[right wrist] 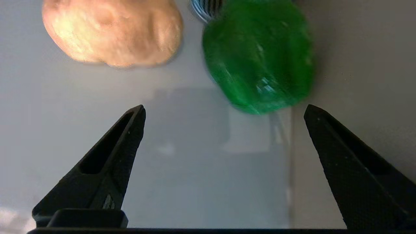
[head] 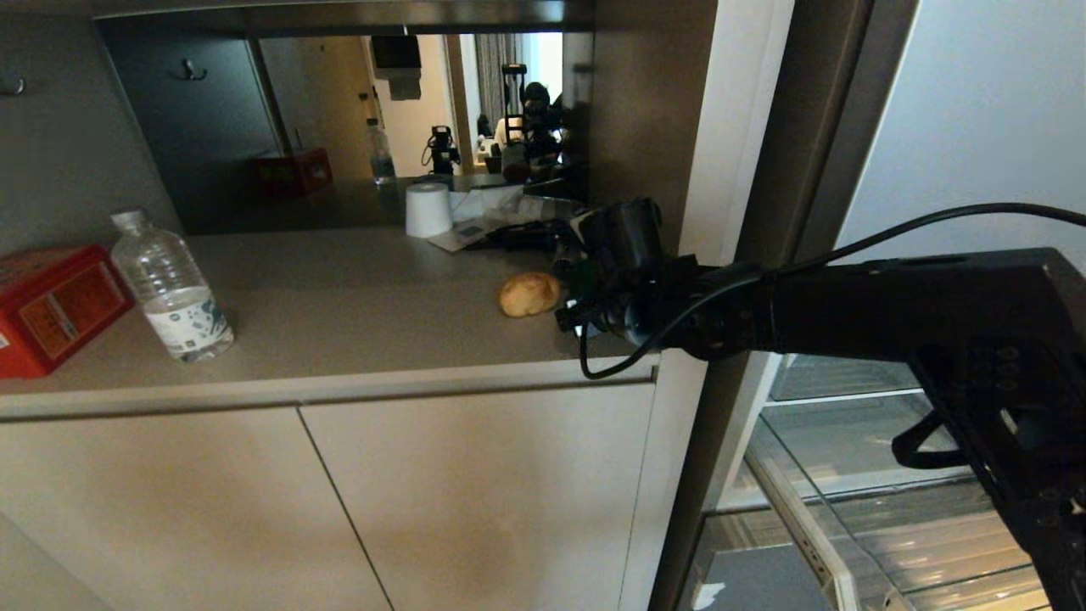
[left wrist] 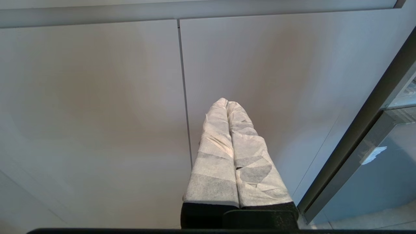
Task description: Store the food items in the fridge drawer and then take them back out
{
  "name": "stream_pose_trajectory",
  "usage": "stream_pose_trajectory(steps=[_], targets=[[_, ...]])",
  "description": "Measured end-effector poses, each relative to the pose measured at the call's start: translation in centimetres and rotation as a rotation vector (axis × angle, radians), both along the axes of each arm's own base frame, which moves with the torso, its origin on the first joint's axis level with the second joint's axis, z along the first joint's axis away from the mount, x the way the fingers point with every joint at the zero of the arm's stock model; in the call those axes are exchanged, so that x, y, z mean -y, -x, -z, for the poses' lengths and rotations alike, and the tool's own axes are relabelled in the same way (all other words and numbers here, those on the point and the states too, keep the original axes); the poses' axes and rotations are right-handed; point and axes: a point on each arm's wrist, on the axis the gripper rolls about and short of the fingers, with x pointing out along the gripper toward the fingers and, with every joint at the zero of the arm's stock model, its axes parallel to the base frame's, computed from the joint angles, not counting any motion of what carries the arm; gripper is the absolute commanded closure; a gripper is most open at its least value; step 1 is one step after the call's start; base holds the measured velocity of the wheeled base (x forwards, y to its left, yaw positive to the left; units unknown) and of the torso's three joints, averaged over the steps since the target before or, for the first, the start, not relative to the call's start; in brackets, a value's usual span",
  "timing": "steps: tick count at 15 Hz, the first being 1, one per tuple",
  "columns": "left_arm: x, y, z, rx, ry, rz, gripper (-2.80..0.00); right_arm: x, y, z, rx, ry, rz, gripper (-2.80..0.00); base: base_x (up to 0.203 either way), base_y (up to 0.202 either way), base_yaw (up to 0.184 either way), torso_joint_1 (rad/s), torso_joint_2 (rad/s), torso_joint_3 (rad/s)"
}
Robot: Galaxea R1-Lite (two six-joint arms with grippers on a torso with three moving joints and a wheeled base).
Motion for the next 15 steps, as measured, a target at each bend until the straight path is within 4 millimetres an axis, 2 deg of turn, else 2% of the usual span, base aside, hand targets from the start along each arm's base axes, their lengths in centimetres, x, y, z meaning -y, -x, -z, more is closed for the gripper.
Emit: stream_pose_trajectory(steps=[9,15], targets=[[0.0,0.0,0.0,0.0,0.0,0.0,0.0,-0.9,-2.0,2.3,0.098,0.021,-0.007,-2.8,0.0,0.0,0.0,0.0,0.0,0.0],[0.0,0.0,0.0,0.0,0.0,0.0,0.0,-1.0,-2.8,2.5,0.188,0.03,0.017,-2.8,0.0,0.0,0.0,0.0,0.0,0.0]])
